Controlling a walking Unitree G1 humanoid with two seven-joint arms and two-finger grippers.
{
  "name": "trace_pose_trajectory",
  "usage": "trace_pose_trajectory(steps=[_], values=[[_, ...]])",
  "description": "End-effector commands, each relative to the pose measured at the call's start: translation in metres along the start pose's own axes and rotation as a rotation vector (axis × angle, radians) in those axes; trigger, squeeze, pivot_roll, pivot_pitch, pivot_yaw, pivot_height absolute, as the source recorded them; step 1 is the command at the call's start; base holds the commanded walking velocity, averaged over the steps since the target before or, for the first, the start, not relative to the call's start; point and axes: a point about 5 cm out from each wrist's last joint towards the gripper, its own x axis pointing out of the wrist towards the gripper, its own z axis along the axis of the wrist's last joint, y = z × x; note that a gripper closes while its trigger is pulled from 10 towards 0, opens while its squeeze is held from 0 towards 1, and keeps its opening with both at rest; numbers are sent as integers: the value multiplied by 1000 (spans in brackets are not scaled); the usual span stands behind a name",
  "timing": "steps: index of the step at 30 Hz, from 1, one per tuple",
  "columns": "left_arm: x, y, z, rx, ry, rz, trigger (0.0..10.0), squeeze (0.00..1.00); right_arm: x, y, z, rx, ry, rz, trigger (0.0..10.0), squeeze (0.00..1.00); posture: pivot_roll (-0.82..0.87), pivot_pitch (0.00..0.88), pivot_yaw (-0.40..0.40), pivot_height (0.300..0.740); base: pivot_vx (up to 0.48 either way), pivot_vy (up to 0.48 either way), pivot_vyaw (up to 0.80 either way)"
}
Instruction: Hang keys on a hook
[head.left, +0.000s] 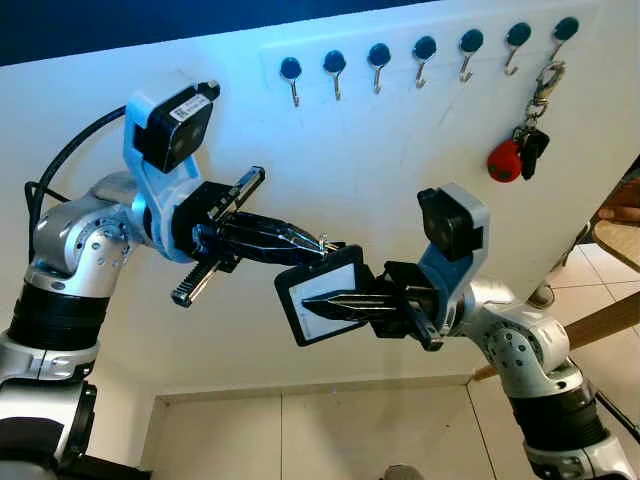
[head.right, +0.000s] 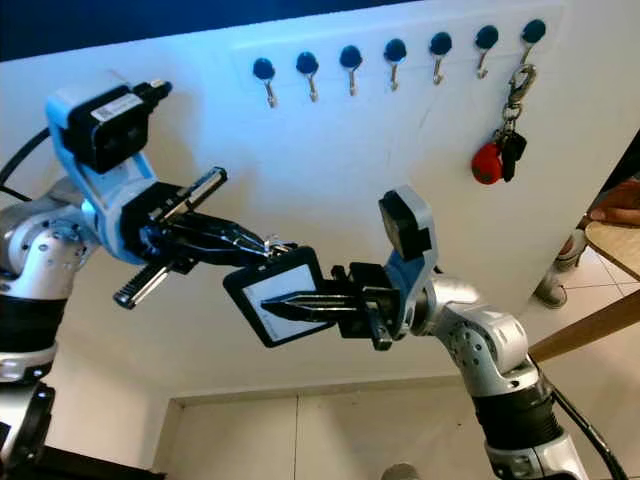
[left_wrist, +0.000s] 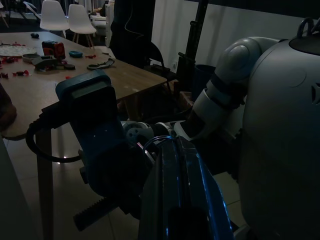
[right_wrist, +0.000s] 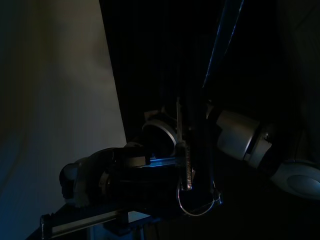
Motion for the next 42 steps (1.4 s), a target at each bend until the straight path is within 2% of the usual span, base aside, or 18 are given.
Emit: trace_pose_trajectory(steps=[1,4,5,7,8,17,24,30,32,33,35,36,37,38,42], values=[[5,1,-5,-7,12,-15,10000,0,4,4,5,-26,-38,13,0,0,-192,80,126,740,0,0,0],[4,3,-8,-36,10,-3,10000,0,4,4,5,-29,-46,10,0,0,-192,80,126,740,0,0,0],[4,4,-8,-52,1,11,10000,263,4,4,6,-30,-49,9,0,0,-192,80,126,740,0,0,0],[4,6,-8,-61,-6,20,10000,263,5,4,6,-31,-51,8,0,0,-192,80,126,740,0,0,0],[4,6,-7,-65,-12,21,10000,1000,5,4,6,-33,-54,8,0,0,-192,80,126,740,0,0,0],[1,8,-8,-47,-31,53,10000,1000,5,5,6,-38,-65,4,0,0,-192,70,123,740,0,0,0],[-8,12,-10,-38,-47,133,10000,1000,4,5,6,-38,-70,-5,0,0,-195,75,126,740,0,0,0],[-21,19,-17,-30,-72,263,10000,1000,3,5,7,-38,-78,-27,0,0,-192,81,123,740,0,0,0],[-29,23,-23,-13,-76,362,10000,1000,2,3,6,-40,-83,-61,0,0,-191,84,121,740,0,0,0],[-29,23,-23,-13,-76,362,10000,1000,2,3,6,-40,-83,-61,0,0,-191,84,121,740,0,0,0],[-40,27,-27,11,-96,473,10000,1000,0,1,8,-48,-100,-102,0,0,-190,88,122,740,0,0,0],[-46,28,-29,7,-116,519,10000,969,-1,-1,9,-52,-109,-129,0,0,-190,88,122,740,0,0,0],[-55,26,-34,3,-148,590,10000,220,-3,-3,11,-60,-124,-165,0,0,-191,92,122,740,0,0,0],[-59,22,-37,-4,-167,608,10000,0,-4,-4,12,-62,-128,-176,0,0,-191,92,122,740,0,0,0],[-61,13,-40,-19,-216,602,10000,0,-7,-4,12,-64,-127,-201,0,0,-187,96,119,740,0,0,0]])
